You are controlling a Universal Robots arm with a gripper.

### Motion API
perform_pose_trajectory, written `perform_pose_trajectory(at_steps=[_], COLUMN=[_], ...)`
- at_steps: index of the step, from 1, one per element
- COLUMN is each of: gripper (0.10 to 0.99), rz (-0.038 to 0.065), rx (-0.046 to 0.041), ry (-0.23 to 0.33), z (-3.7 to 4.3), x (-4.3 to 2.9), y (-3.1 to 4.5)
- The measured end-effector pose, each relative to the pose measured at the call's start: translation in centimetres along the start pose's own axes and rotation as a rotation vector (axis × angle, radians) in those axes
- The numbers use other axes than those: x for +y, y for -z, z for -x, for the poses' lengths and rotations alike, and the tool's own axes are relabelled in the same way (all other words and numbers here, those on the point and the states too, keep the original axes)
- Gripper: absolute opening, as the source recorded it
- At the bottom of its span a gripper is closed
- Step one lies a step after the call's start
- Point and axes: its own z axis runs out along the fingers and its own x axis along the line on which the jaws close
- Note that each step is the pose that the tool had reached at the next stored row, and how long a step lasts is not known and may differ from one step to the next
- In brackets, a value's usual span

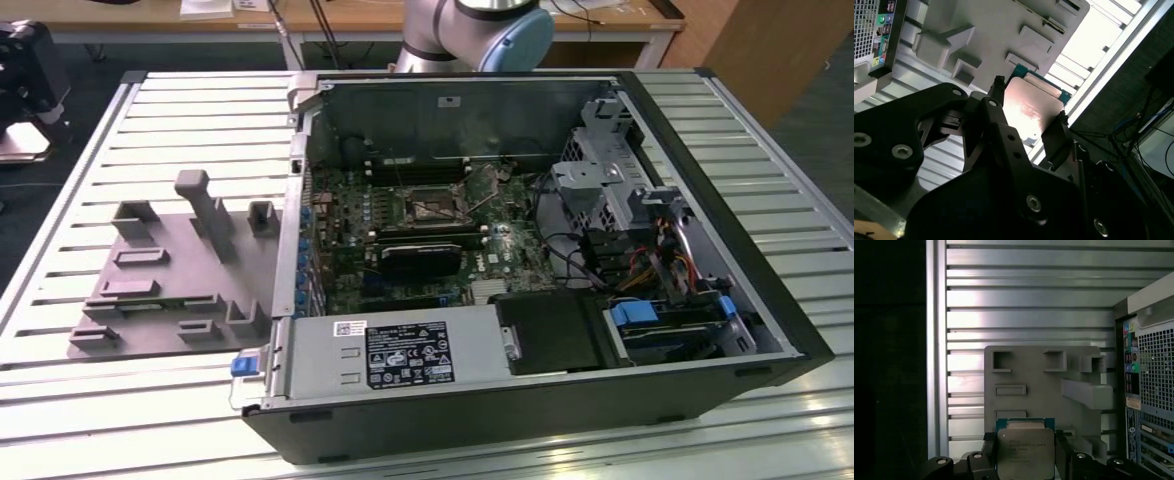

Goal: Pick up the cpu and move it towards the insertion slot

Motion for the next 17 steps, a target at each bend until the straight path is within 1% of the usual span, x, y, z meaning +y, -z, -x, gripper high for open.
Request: perform_pose_trajectory(at_steps=[2, 8, 17], gripper=[0.545, 0.545, 0.545], rz=[0.0, 0.0, 0.0], rx=[0.0001, 0.0, 0.0], ry=[0.0, 0.0, 0.0], z=[0.7, 3.16, 7.14], x=[0.02, 0.11, 0.26], y=[-0.04, -0.18, -0.4])
